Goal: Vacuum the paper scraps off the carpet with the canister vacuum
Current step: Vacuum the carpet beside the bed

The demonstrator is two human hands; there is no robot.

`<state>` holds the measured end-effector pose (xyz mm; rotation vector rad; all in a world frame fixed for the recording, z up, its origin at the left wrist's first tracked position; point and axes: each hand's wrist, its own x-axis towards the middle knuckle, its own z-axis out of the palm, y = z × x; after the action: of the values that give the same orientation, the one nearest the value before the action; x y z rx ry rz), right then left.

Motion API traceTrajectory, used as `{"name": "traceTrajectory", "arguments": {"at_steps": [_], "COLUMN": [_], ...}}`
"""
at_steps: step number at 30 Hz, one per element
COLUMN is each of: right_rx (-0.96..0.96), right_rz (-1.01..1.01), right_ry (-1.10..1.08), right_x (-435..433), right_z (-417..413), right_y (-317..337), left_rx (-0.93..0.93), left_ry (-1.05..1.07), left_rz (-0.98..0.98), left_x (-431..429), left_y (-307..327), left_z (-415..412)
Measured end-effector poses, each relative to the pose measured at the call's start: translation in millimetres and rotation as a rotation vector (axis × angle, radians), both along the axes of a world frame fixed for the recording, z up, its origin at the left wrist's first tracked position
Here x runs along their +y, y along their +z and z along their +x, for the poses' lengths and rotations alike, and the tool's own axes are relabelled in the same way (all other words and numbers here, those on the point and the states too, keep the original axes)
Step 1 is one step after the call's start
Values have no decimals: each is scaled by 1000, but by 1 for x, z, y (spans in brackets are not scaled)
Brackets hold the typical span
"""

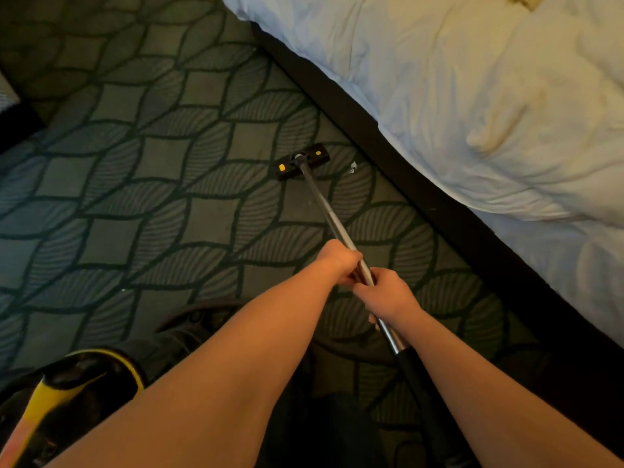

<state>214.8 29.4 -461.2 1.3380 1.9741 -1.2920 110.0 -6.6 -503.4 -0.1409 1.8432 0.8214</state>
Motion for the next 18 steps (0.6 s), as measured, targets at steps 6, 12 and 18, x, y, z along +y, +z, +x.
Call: {"name": "traceTrajectory", "arguments": {"at_steps": [6, 12, 18], "right_rx": [-11, -22, -43], "right_rz": [-15, -52, -88], "right_ry": [-51, -88, -90], "right_x": [65, 121, 155], "right_z": [-57, -84, -50], "right_y": [-31, -69, -92], "left_rx": [-15, -9, -183], "left_ry": [-37, -50, -18], "left_rz": [9, -8, 21], "left_x": [68, 124, 157], "left_y": [-41, -83, -114], "left_z": [-60, -84, -54]}}
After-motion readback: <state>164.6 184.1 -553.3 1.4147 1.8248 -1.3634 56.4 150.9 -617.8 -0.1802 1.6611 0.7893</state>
